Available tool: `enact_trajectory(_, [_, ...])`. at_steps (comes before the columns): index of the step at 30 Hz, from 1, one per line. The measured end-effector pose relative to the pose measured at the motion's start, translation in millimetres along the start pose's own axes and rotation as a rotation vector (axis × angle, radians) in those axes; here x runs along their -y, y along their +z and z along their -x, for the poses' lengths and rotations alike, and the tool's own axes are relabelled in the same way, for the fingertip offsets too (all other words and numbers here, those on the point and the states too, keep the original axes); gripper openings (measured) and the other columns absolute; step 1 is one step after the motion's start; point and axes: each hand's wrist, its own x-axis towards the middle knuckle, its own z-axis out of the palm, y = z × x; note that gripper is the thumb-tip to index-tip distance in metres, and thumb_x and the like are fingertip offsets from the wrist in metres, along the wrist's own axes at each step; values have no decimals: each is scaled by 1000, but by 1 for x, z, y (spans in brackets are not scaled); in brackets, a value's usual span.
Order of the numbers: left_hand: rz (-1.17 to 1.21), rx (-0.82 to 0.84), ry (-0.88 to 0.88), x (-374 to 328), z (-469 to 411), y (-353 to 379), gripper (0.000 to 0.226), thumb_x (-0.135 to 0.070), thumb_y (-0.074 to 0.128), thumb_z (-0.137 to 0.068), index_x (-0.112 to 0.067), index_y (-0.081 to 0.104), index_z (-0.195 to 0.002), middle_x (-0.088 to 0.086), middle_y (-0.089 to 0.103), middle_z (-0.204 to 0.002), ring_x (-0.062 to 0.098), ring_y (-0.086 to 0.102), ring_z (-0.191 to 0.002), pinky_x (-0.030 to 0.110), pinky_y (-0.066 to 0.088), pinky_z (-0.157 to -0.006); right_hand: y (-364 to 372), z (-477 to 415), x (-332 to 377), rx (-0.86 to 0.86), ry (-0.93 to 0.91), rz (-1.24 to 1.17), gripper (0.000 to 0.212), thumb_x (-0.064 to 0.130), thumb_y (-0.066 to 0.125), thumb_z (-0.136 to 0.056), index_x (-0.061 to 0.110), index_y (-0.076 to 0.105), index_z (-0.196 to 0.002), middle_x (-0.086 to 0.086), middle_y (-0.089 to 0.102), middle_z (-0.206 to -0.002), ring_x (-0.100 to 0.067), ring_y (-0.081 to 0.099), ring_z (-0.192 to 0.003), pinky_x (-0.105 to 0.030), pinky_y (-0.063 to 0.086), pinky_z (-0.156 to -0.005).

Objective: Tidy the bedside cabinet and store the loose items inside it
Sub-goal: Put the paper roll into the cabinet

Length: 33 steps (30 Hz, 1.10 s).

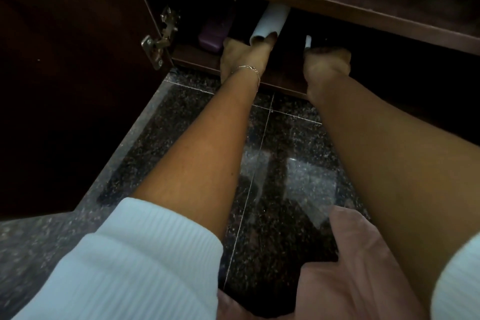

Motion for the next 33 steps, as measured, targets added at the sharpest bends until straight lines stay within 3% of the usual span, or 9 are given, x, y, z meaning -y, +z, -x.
enact_trajectory(6, [21, -24, -8, 3, -2, 4, 80, -68, 66, -48, -15, 58, -107, 1, 70, -98, 25, 71, -85, 37, 57, -81, 5, -11, 3, -3, -4, 183, 42, 40, 51, -96, 15, 52, -130, 0, 57, -131, -15, 56, -118, -13, 35, -63])
enact_trajectory(10, [28, -26, 56, 4, 4, 5, 63, -55, 68, -67, -11, 54, -111, 1, 65, -96, 23, 65, -83, 27, 48, -69, 6, -13, 3, -42, -44, 249, 39, 35, 52, -96, 14, 55, -129, -1, 58, -132, -15, 56, -119, -16, 34, -68])
enact_trajectory(14, [13, -17, 95, 9, 5, 9, 56, -44, 64, -78, -9, 49, -119, 1, 56, -99, 20, 53, -85, 27, 38, -70, 7, -13, -2, 30, -46, 100, 36, 22, 44, -98, 11, 49, -132, -7, 51, -136, -21, 52, -122, -21, 37, -77])
enact_trajectory(19, [-21, -38, 121, 10, 7, 10, 56, -37, 65, -77, -8, 45, -120, 7, 60, -113, 25, 58, -99, 27, 38, -72, 2, -9, 1, -49, -7, 131, 37, 30, 56, -95, 11, 55, -126, -4, 60, -128, -17, 59, -114, -18, 37, -68])
enact_trajectory(23, [-24, -36, 128, 9, 8, 10, 55, -35, 64, -79, -6, 44, -121, 5, 58, -108, 20, 51, -87, 26, 35, -69, -2, -8, -2, -68, 15, 90, 32, 20, 53, -95, 12, 53, -126, -5, 58, -129, -20, 58, -116, -18, 37, -69])
enact_trajectory(26, [-23, -44, 136, 10, 7, 11, 53, -34, 63, -80, -6, 44, -121, 8, 59, -115, 23, 56, -95, 25, 36, -70, -5, -5, -3, -93, 45, 57, 32, 18, 53, -95, 12, 53, -127, -5, 59, -128, -20, 58, -115, -18, 37, -69])
enact_trajectory(31, [4, -37, 136, 13, 3, 13, 51, -31, 64, -82, -5, 45, -122, 5, 58, -113, 17, 51, -87, 22, 34, -69, -5, -4, -3, -99, 56, 5, 28, 18, 54, -95, 12, 58, -122, -5, 64, -120, -18, 63, -104, -18, 40, -59])
enact_trajectory(33, [34, -36, 127, 13, 0, 13, 50, -30, 62, -84, -4, 45, -123, 3, 55, -108, 13, 46, -85, 21, 34, -67, -3, -5, -4, -81, 34, 39, 29, 18, 53, -95, 12, 57, -123, -4, 63, -122, -17, 62, -106, -12, 37, -54])
